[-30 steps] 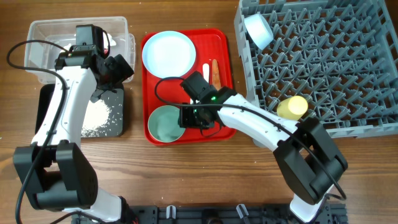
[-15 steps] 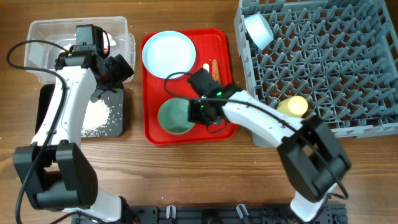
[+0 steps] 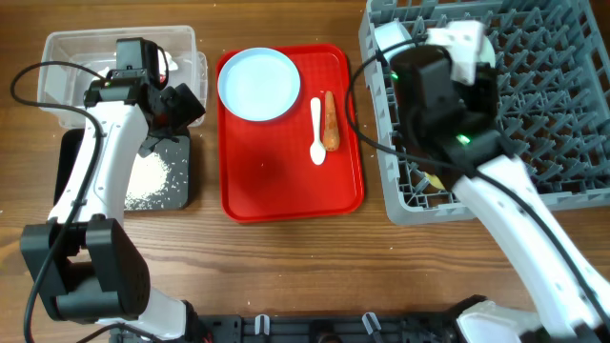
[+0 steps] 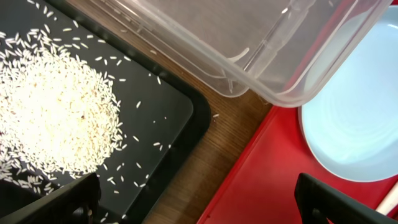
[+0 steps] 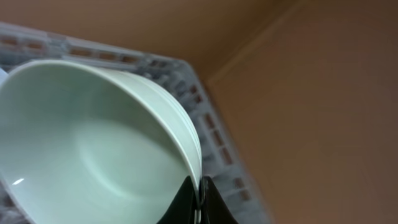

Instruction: Sort waste into correct bins and load items into the dishwasher rack

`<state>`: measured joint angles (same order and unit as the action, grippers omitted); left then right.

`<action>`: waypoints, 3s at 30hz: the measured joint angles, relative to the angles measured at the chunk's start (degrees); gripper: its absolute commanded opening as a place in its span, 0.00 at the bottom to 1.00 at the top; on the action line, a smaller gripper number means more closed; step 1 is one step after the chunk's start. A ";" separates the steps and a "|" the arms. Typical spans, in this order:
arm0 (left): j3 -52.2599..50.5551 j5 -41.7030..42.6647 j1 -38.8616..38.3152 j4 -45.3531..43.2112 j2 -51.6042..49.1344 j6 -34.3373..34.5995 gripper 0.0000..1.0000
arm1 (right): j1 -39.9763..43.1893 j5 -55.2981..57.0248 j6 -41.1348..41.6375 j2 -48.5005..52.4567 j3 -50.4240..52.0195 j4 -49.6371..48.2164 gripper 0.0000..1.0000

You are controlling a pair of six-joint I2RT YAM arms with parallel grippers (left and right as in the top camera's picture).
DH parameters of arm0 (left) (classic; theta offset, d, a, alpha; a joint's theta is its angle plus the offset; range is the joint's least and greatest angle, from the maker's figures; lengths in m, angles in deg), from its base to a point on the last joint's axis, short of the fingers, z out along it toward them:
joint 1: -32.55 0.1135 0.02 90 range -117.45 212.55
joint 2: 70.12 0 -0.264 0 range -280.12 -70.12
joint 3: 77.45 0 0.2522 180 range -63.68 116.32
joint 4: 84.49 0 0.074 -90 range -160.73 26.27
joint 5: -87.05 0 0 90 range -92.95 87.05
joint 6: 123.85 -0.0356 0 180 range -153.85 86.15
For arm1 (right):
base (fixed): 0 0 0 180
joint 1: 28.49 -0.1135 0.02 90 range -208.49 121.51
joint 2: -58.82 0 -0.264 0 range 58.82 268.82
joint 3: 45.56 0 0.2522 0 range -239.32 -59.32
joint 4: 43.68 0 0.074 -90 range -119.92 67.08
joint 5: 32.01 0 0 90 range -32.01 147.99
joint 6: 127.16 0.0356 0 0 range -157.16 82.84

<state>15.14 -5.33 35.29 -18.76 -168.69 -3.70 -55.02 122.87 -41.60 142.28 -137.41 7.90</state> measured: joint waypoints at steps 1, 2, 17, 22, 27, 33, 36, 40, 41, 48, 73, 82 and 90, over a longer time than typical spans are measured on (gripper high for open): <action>0.00 0.04 0.00 0.11 0.00 0.00 1.00 | 0.00 2.19 -6.67 3.13 0.02 -2.10 0.04; 0.00 0.02 0.00 -0.02 0.00 0.00 1.00 | 0.00 4.11 -11.17 5.64 0.04 -4.57 0.04; 0.00 0.04 0.00 -0.07 0.00 0.00 1.00 | 0.00 3.72 -25.64 18.62 3.69 -9.29 0.04; 0.00 0.04 0.00 -0.07 0.00 0.00 1.00 | 0.00 2.67 -20.63 18.60 3.96 -6.58 0.25; 0.00 0.04 0.00 -0.07 0.00 0.00 1.00 | -1.60 -1.14 -19.17 18.60 4.26 -5.75 0.45; 0.00 0.04 0.00 -0.04 0.00 0.00 1.00 | -4.17 -4.09 -19.39 18.60 4.52 -5.75 1.00; 0.00 0.04 0.00 -0.07 0.00 0.00 1.00 | -4.90 -4.48 -19.65 18.62 4.57 -6.40 1.00; 0.00 0.04 0.00 -0.09 0.00 0.00 1.00 | -5.57 -9.22 -19.10 18.60 4.57 -9.11 1.00; 0.00 0.04 0.00 -0.04 0.00 0.00 1.00 | -5.60 -10.58 -17.84 18.60 4.55 -10.49 1.00; 0.00 0.02 0.00 -0.07 0.00 0.00 1.00 | -5.60 -33.57 -4.50 9.51 2.80 -10.69 1.00; -0.02 0.04 0.00 -0.07 0.00 0.00 1.00 | -5.60 -65.33 21.31 3.21 2.25 -3.98 1.00; 0.00 1.25 0.00 0.15 0.00 0.00 1.00 | 3.76 -66.60 22.93 -3.50 2.23 3.10 1.00; 2.60 14.45 -9.09 -6.21 0.00 -9.35 0.99 | 26.84 -68.76 23.32 -15.89 2.12 14.56 1.00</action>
<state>17.74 9.12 26.20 -24.97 -168.69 -13.05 -28.18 54.11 -18.28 126.39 -135.29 22.46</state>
